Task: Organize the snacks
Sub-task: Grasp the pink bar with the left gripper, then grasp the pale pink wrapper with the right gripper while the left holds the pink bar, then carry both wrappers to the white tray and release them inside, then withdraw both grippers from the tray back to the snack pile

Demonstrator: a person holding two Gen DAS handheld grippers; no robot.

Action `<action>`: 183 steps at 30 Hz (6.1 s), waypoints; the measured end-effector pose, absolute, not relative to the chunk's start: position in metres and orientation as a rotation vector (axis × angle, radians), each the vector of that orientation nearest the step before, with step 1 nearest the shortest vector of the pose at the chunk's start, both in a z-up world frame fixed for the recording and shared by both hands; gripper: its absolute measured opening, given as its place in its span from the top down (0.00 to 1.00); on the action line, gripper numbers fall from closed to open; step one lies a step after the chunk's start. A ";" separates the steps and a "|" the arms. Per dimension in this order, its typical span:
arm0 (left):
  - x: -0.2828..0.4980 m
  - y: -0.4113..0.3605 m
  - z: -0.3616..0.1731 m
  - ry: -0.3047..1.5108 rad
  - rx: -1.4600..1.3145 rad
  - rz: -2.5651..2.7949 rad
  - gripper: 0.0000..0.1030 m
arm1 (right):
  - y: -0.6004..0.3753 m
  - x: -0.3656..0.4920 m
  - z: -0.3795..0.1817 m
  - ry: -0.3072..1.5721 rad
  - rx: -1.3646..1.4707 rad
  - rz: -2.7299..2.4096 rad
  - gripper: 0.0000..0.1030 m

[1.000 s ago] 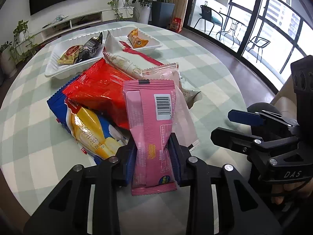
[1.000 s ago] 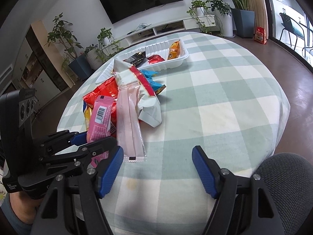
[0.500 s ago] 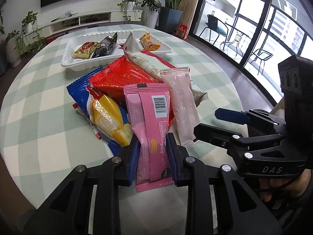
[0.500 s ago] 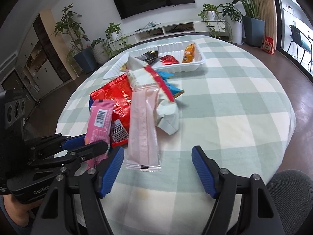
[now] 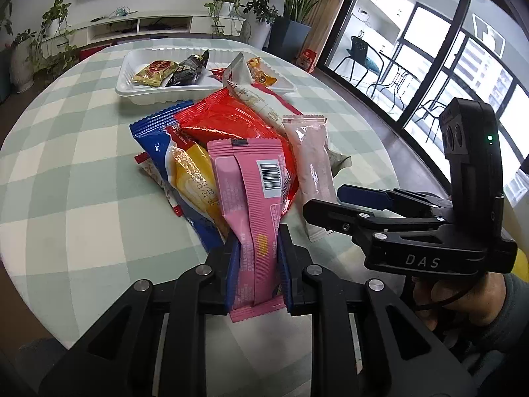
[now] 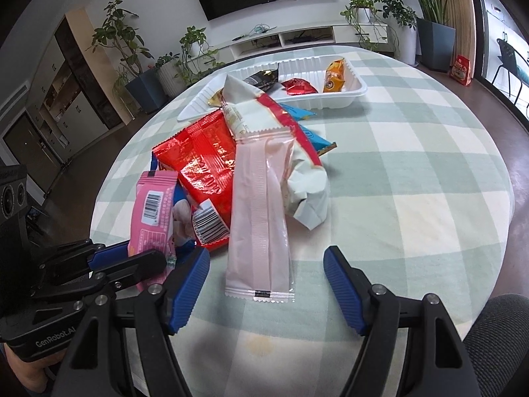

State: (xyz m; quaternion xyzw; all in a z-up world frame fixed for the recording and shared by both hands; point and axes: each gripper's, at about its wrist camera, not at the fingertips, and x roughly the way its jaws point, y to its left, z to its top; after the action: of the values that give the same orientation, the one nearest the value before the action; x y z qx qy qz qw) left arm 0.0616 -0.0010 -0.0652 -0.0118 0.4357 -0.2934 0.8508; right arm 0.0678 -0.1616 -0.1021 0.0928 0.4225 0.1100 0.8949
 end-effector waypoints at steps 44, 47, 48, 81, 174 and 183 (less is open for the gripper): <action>0.059 0.013 -0.066 0.918 -0.084 -0.626 0.82 | -0.165 0.069 -0.103 0.919 0.228 0.282 0.84; 0.059 0.014 -0.066 0.916 -0.088 -0.627 0.82 | -0.165 0.065 -0.099 0.911 0.235 0.291 0.84; 0.058 0.014 -0.066 0.915 -0.088 -0.627 0.82 | -0.165 0.064 -0.098 0.910 0.235 0.294 0.84; 0.109 0.083 -0.009 0.814 -0.190 -0.549 0.82 | -0.265 0.084 -0.037 0.761 0.349 0.167 0.84; 0.157 0.075 -0.009 0.782 -0.265 -0.418 0.00 | -0.257 0.142 -0.029 0.725 0.404 0.322 0.21; 0.093 0.043 -0.054 0.893 -0.283 -0.398 0.00 | -0.220 0.057 -0.075 0.724 0.283 0.294 0.23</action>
State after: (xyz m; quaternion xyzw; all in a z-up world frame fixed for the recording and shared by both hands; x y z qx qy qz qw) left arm 0.0934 0.0430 -0.0535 -0.1353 0.4273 -0.1906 0.8734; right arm 0.0569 -0.2196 -0.0748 0.1374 0.3515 0.1427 0.9150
